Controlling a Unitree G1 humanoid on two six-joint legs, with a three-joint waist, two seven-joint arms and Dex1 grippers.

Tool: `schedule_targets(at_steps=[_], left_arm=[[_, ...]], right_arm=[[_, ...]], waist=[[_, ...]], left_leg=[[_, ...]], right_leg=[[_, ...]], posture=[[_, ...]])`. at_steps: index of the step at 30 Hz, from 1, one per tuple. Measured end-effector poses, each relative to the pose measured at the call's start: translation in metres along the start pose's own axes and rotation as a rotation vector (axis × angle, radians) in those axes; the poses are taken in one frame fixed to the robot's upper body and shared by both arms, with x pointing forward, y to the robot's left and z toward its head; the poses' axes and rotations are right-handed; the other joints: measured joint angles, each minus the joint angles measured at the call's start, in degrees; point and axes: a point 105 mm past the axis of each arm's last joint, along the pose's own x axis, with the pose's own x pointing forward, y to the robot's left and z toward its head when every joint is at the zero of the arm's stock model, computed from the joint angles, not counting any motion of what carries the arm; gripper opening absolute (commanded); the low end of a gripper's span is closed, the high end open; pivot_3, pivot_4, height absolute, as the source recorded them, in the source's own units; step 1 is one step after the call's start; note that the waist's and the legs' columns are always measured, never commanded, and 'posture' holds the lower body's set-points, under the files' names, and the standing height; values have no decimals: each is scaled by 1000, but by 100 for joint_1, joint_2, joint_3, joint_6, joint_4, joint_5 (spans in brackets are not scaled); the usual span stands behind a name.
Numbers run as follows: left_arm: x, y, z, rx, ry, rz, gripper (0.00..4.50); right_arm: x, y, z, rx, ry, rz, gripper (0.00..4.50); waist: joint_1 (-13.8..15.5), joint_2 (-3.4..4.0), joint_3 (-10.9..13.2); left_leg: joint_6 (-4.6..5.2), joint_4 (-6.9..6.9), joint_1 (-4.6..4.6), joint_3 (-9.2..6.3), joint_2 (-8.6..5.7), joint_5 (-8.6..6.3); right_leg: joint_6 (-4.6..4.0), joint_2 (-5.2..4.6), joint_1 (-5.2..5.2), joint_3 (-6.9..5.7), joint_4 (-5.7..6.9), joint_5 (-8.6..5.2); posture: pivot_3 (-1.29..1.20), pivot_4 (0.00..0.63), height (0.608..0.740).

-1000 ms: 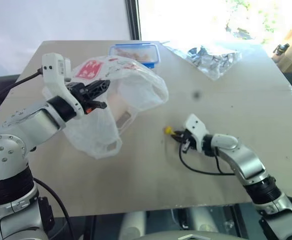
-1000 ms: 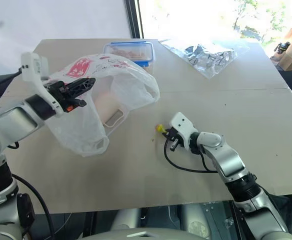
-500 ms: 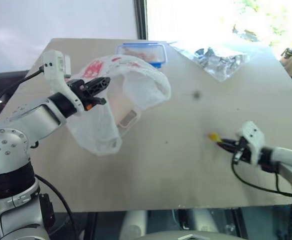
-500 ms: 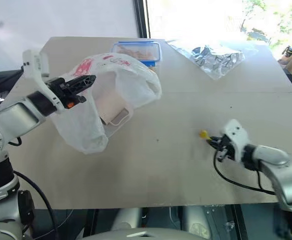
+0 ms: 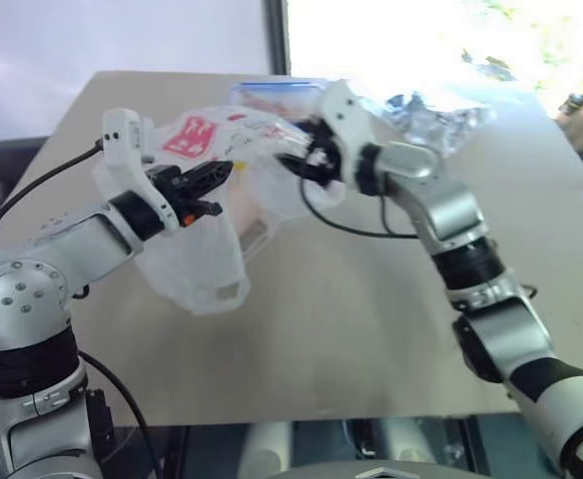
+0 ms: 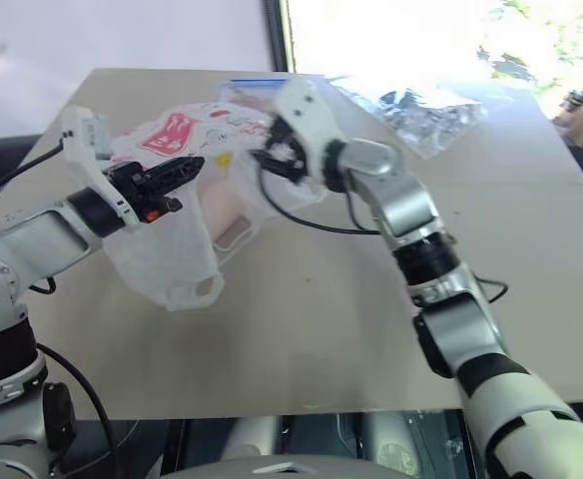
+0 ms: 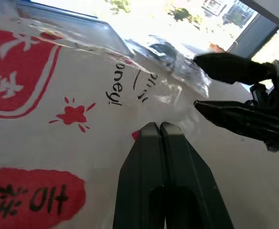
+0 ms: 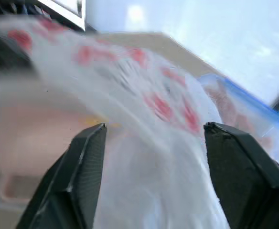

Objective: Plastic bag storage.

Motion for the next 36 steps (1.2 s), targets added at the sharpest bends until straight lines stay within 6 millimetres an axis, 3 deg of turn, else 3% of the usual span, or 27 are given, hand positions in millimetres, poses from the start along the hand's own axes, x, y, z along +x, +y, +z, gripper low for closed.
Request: schedule_targets(at_steps=[2,3,6,10,17,24,28,30,32,33,35,36], left_arm=[[0,2,6,5,-21,9,0],[0,1,8,7,-29,7,0],[3,-1,5,2,-23,-3,0],[6,-2,3,3,-12,-9,0],[8,-2,5,3,-18,-10,0],[1,-10,0,-7,1,-55,0],[-12,-23,-4,6,11,-104,0],[-17,-28,-5,12,15,-117,0],[-18,-29,-4,14,10,-119,0],[-19,-28,-4,20,8,-112,0],[-20,-20,-7,85,-33,-38,511],[-23,-24,-18,5,-59,-113,719]], right_arm=[[-6,2,-34,64,77,-6,3010],[-5,4,-37,72,83,0,3010],[-5,5,-30,51,64,-6,3010],[-10,5,-25,30,46,-12,3010],[-26,2,-35,131,68,-62,3010],[17,-5,-42,383,56,-127,3010],[33,-8,-51,461,77,-129,1829],[35,-9,-56,475,85,-131,741],[35,-10,-58,479,86,-133,570],[35,-9,-58,484,85,-127,139],[30,-13,-57,487,75,-116,0],[22,-23,-51,465,59,-123,0]], waist=[[19,2,1],[-13,3,2],[-142,6,4],[-195,12,8],[-204,14,9],[-249,15,10],[-228,16,10],[-198,17,10],[-188,17,10],[-191,17,11],[-206,25,13],[-197,29,15]], left_leg=[[9,17,-70,6,-29,-4],[10,38,-120,17,-30,-2],[10,58,-138,19,-21,0],[-4,50,-95,18,-14,9],[-5,59,-68,20,-6,20],[-8,61,-67,22,-6,23],[-8,61,-70,21,-8,23],[-7,61,-71,20,-8,22],[-7,61,-71,20,-9,22],[-7,61,-71,20,-9,22],[-6,60,-69,26,-9,22],[-8,59,-75,27,-7,23]], right_leg=[[23,-42,-37,3,-9,-12],[31,-45,-77,1,-16,-15],[33,-38,-96,-16,-4,-17],[31,-7,-85,-11,13,-17],[25,9,-76,6,56,-14],[24,10,-83,10,69,-14],[24,5,-81,8,59,-14],[24,4,-81,7,58,-14],[24,4,-80,6,58,-14],[24,4,-80,6,58,-14],[24,6,-80,12,58,-13],[23,8,-82,5,57,-13]], posture=[[0,150,740],[0,150,740],[0,150,740],[0,150,740],[0,150,740],[0,150,740],[0,150,740],[0,150,740],[0,150,740],[0,150,740],[0,150,740],[0,150,740]])
